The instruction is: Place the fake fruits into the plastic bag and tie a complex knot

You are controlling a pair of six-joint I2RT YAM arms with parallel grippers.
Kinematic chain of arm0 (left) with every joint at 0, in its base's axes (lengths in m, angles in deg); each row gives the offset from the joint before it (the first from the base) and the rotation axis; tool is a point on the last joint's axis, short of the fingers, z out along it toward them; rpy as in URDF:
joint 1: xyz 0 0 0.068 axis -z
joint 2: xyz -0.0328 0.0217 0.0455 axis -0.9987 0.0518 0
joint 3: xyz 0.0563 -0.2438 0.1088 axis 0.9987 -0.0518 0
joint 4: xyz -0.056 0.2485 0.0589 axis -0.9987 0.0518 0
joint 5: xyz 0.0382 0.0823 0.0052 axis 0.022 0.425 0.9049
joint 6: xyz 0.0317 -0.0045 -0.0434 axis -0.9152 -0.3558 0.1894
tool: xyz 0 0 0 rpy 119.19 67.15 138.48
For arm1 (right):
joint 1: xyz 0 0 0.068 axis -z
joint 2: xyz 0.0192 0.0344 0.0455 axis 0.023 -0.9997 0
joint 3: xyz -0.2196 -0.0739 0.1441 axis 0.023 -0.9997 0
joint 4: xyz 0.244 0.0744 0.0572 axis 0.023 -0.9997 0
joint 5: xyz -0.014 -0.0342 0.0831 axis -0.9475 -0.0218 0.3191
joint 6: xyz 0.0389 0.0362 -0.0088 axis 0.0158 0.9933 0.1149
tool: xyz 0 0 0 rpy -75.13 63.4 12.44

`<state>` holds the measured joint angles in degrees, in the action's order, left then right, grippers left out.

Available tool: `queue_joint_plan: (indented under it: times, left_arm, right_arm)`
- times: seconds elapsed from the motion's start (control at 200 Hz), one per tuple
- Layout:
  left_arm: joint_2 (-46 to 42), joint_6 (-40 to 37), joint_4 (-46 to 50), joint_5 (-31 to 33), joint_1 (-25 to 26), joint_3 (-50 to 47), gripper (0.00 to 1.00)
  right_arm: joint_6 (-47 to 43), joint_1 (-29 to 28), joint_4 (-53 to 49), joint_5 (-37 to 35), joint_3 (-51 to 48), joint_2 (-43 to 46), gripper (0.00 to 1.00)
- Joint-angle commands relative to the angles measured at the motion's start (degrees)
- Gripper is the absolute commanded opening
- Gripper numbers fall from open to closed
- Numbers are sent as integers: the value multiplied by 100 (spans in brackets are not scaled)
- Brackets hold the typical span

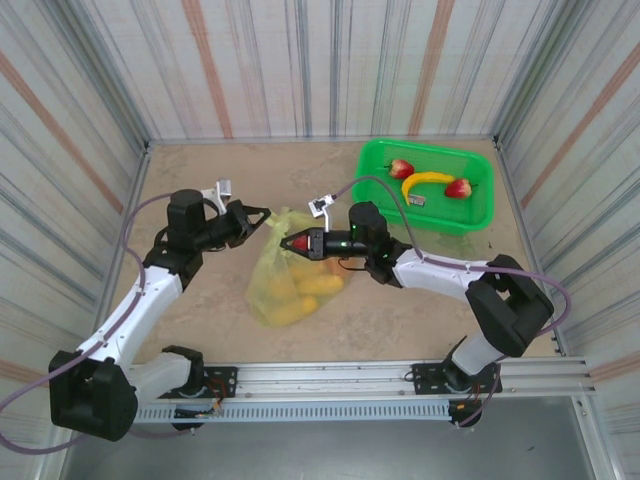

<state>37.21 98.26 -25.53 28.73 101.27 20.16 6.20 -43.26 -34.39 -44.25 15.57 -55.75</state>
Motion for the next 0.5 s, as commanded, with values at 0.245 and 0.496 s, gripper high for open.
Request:
queue_joint_plan:
  times: [0.245,0.496]
  left_arm:
    - [-135,-345,154,31,-56,302,0]
    - [-83,-310,67,-36,22,225,0]
  right_arm:
    - [-109,218,-53,644,-226,301,0]
    - [-221,221,-158,786,-233,313,0]
